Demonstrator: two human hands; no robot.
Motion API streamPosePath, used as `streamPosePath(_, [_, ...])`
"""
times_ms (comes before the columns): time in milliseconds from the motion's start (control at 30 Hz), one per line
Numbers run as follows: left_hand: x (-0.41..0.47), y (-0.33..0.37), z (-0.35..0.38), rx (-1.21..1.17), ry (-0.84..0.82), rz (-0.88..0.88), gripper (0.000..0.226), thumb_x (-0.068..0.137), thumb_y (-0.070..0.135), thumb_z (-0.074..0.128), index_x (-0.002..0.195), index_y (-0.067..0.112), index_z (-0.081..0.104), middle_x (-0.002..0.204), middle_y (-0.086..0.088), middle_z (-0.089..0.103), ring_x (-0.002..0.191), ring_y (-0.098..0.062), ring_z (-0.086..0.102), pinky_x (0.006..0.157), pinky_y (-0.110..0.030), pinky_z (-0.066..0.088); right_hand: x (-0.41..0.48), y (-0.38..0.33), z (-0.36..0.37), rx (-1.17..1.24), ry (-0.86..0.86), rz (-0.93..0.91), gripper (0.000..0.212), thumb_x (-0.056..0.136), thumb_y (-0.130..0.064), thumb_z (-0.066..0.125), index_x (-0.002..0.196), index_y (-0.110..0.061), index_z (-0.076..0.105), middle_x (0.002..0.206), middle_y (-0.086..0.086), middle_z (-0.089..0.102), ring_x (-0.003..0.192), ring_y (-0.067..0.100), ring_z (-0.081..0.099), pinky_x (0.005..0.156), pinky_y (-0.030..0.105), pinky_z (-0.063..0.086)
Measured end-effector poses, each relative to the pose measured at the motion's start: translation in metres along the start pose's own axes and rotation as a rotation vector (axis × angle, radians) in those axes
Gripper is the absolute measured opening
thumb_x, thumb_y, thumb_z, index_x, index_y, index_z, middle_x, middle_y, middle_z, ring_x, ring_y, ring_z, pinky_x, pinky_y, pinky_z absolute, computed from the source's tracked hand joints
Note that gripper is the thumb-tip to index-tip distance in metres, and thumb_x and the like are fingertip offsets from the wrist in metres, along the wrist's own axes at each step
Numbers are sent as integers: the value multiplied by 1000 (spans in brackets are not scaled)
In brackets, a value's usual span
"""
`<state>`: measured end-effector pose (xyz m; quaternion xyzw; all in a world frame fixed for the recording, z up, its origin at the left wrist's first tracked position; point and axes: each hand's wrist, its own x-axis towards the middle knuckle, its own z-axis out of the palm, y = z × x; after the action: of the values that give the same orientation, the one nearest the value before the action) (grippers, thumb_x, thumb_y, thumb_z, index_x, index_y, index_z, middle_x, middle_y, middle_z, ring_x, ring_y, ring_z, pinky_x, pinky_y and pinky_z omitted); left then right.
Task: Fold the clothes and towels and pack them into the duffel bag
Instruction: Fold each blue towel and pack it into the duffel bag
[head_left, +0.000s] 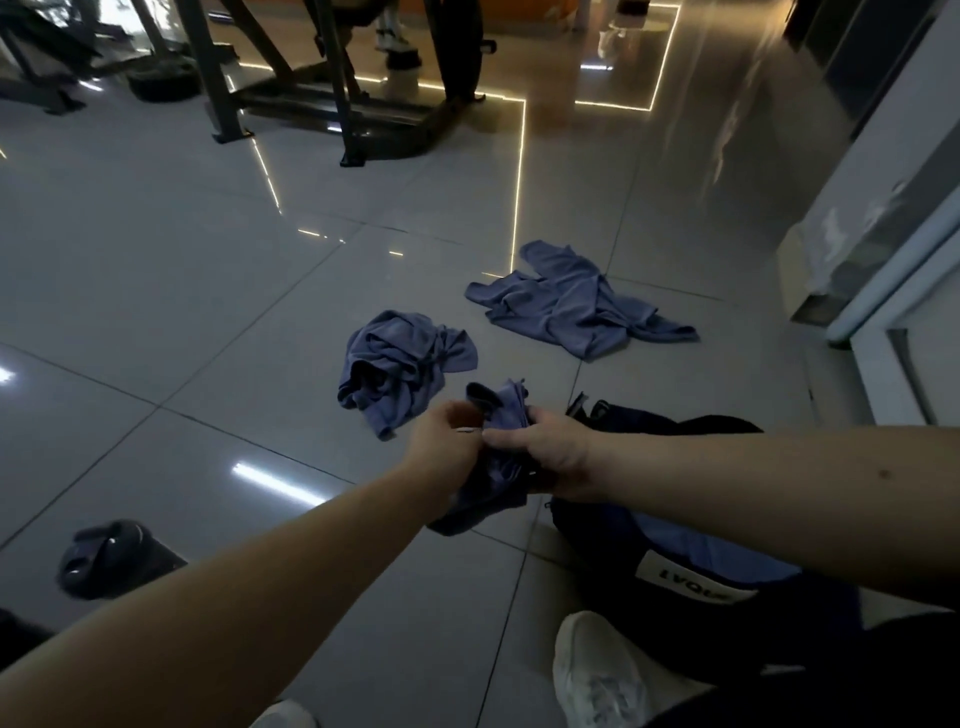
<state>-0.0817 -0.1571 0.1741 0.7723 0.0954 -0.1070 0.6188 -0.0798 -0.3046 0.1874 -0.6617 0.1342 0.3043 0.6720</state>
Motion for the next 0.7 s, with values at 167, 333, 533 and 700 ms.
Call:
streamPosePath(167, [-2,-8,11,202,-51,121,31,84,8,75,107,17,55,97,4,64,83,-16,66,71,-29,54,-6,20,-23,-26,-49,25,31,89,-1,68,113,-21,61,105,9,72,94,29,70,68,37,56])
streamPosePath(333, [1,-7,20,473,-125,312,25,85,21,73,99,23,53,96,4,67,73,-16,66,70,-40,57,-7,30,-44,-12,-80,59,52,72,-2,68,123,-12,60,113,18,70,106,38,67,92,50,55])
streamPosePath(533, [8,-11,15,930,-122,823,23,90,23,69,113,18,70,111,-4,61,89,-25,62,67,-33,50,-8,35,-59,-9,-134,55,38,89,11,49,118,-10,62,104,18,68,100,35,66,98,51,50])
streamPosePath(700, [10,-9,12,1051,-108,1014,31,86,42,59,101,17,71,108,-4,55,98,-22,47,66,-34,50,-13,32,-57,-15,-264,47,21,94,-7,64,115,-2,65,104,14,72,95,23,71,89,36,55])
